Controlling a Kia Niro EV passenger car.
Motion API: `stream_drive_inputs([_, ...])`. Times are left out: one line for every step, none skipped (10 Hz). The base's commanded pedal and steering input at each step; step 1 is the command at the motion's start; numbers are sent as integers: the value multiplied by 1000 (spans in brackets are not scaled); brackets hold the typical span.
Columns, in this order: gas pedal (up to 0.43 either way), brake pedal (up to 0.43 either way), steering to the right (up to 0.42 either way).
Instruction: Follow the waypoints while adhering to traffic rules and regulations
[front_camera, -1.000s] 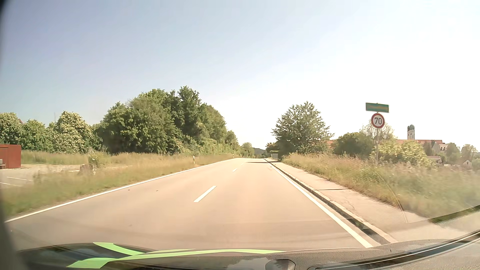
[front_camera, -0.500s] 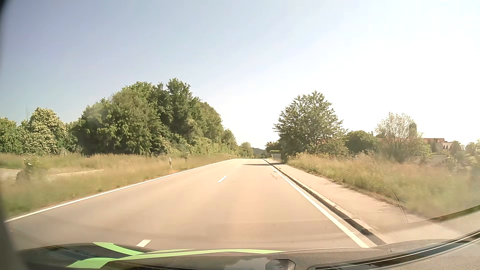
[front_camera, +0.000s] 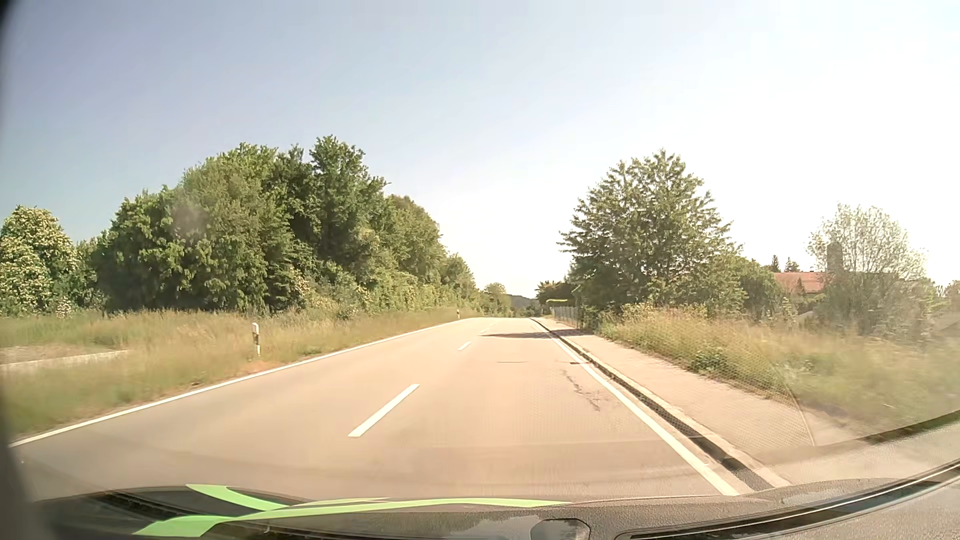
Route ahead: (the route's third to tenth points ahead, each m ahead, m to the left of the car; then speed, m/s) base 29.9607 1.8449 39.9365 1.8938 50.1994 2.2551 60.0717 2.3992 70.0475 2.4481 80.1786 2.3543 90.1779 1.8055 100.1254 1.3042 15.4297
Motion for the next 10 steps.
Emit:
stream_drive_inputs([189,0,-4])
stream_drive_inputs([197,0,-4])
stream_drive_inputs([197,0,-4])
stream_drive_inputs([197,0,-4])
stream_drive_inputs([197,0,-4])
stream_drive_inputs([197,0,-4])
stream_drive_inputs([197,0,-3])
stream_drive_inputs([189,0,-3])
stream_drive_inputs([189,0,-3])
stream_drive_inputs([189,0,-3])
